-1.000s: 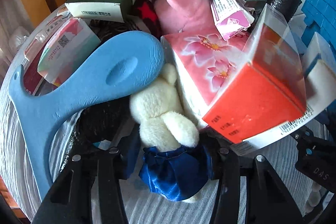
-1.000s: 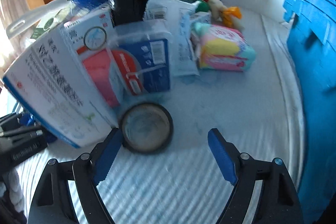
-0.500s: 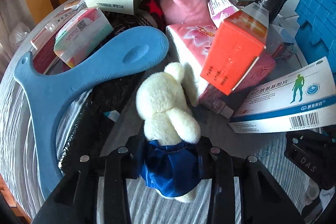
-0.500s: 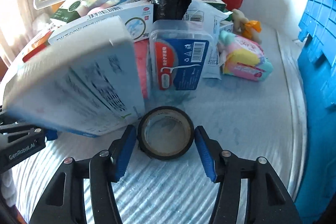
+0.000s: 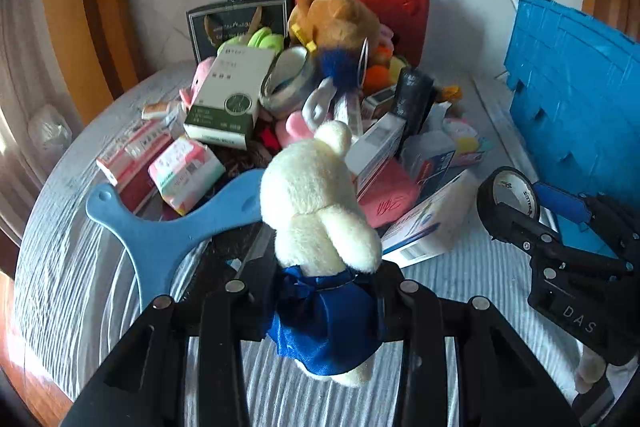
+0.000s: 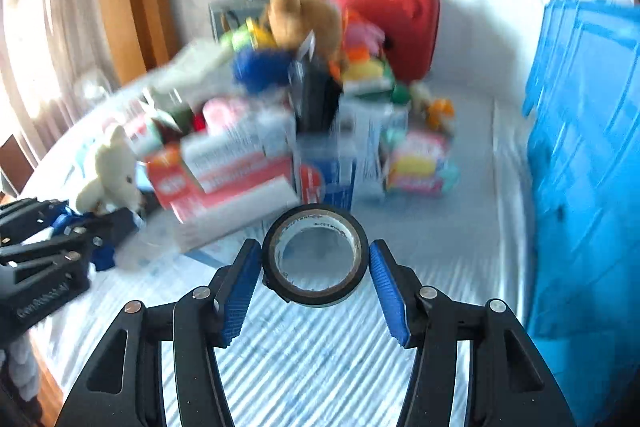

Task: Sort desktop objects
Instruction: 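Carry the teddy bear and tape roll over the blue crate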

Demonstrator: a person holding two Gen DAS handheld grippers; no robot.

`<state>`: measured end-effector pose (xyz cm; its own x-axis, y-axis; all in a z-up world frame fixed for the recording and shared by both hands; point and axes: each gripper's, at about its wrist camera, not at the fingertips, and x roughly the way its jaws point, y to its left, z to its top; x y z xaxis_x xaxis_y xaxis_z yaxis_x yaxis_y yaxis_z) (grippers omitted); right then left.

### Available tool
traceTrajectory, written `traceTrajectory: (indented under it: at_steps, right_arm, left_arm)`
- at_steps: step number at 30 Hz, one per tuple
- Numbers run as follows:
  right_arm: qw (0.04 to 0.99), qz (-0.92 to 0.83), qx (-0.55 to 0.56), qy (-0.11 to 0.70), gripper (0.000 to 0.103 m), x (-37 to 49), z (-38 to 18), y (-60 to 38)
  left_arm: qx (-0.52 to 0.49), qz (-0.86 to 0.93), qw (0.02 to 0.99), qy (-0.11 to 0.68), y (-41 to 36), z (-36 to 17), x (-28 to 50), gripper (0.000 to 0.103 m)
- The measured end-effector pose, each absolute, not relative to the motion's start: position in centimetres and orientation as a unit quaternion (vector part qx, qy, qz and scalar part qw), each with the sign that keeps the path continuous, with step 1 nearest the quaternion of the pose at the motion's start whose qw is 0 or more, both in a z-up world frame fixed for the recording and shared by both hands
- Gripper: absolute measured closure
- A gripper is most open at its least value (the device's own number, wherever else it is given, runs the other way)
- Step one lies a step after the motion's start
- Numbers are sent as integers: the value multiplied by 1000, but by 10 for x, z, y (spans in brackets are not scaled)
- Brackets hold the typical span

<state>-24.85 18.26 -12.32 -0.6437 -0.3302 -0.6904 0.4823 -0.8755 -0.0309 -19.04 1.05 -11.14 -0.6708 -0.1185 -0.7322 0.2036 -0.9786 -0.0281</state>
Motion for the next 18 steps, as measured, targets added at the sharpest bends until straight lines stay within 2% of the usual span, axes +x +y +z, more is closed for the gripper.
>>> traceTrajectory:
  at_steps: [11,18]
  right_arm:
    - [224,-943,226,95,48,-209,-11,194]
    - [180,-968,155,79,48,-177,50,241]
  left_arm:
    - [295,-953,57,23,55,-26,-170,67]
    - [231,-973,14,-3,101,26,-165,67]
